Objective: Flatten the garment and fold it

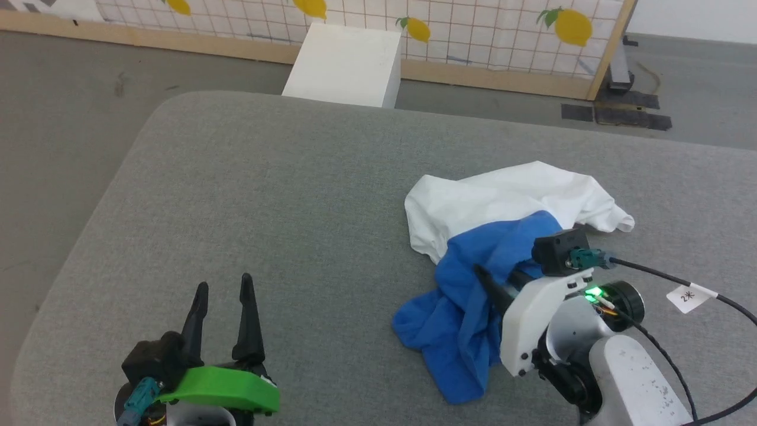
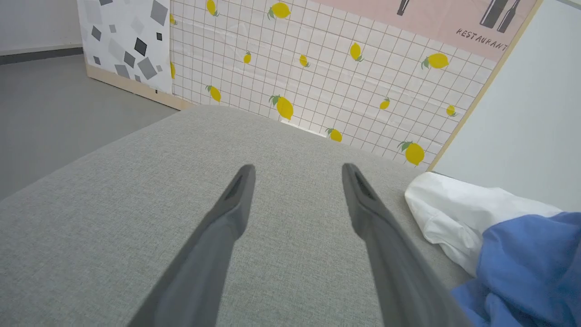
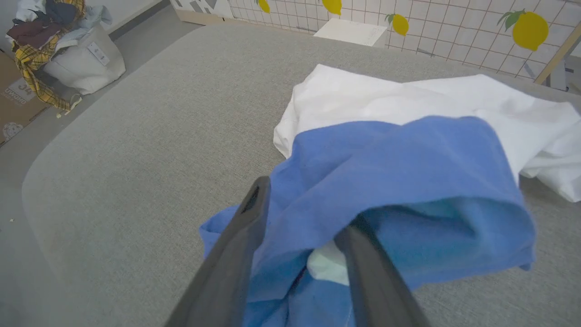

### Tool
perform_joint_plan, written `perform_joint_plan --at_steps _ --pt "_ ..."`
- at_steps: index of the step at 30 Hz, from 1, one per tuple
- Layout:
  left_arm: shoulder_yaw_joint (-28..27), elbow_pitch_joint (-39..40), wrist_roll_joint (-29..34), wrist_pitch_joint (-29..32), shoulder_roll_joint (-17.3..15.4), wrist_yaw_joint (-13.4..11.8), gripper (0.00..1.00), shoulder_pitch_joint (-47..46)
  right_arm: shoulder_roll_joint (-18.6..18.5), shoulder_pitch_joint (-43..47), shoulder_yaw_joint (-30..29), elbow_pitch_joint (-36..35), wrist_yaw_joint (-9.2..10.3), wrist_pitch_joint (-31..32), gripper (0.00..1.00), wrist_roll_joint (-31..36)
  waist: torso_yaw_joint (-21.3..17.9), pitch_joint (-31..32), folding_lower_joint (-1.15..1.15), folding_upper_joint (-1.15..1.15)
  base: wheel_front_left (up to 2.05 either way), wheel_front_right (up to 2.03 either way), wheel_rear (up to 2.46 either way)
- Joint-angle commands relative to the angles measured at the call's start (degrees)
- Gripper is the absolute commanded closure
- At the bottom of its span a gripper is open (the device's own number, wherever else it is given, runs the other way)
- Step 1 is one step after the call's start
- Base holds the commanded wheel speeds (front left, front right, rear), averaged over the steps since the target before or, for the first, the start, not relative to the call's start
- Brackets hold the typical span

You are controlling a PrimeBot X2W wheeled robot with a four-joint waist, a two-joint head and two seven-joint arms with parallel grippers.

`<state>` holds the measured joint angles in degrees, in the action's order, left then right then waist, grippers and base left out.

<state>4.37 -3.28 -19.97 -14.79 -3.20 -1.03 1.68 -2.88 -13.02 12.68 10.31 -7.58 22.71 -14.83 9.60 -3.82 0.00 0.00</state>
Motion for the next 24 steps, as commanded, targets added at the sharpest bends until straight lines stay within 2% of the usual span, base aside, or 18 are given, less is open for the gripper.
perform_joint_plan --at_steps 1,6,13,16,17,18,24 --pt "-0.2 -0.1 0.1 -0.2 0.3 0.4 0.00 -1.3 0.0 -1.1 0.4 -0.1 0.09 -0.8 1.00 0.3 0.5 -0.5 0.00 0.00 0.00 0.00 0.00" --pt "0.4 -0.3 -0.5 -0.2 0.3 0.2 0.00 -1.8 0.0 -2.8 5.3 -1.2 0.09 -2.7 1.00 -1.6 0.6 -0.3 0.00 0.00 0.00 0.00 0.00" --pt "1.5 -1.2 -1.2 -0.2 0.3 0.4 0.00 -1.9 0.0 -5.0 21.7 0.1 0.09 -1.2 1.00 -11.3 0.4 0.5 0.00 0.00 0.00 0.00 0.00" --pt "1.8 -1.7 -1.6 -0.2 0.3 0.4 0.00 -1.9 0.0 -4.7 26.2 2.7 0.09 1.3 1.00 -14.3 0.2 0.9 0.00 0.00 0.00 0.00 0.00" --pt "1.9 -2.0 -1.8 -0.2 0.3 0.5 0.00 -1.8 0.0 -4.1 27.2 3.5 0.09 2.3 0.78 -16.3 0.1 1.0 0.00 0.00 0.00 0.00 0.00" --pt "1.9 -2.1 -1.9 -0.2 0.3 0.5 0.00 -1.8 0.0 -4.0 27.8 4.0 0.09 3.0 0.00 -17.1 0.0 1.1 0.00 0.00 0.00 0.00 0.00" --pt "1.9 -3.1 -1.8 -0.2 0.3 0.9 0.00 -1.2 -1.9 -3.3 25.8 3.7 0.09 5.8 0.00 -22.0 -1.2 2.5 0.00 0.00 0.00 0.00 0.00"
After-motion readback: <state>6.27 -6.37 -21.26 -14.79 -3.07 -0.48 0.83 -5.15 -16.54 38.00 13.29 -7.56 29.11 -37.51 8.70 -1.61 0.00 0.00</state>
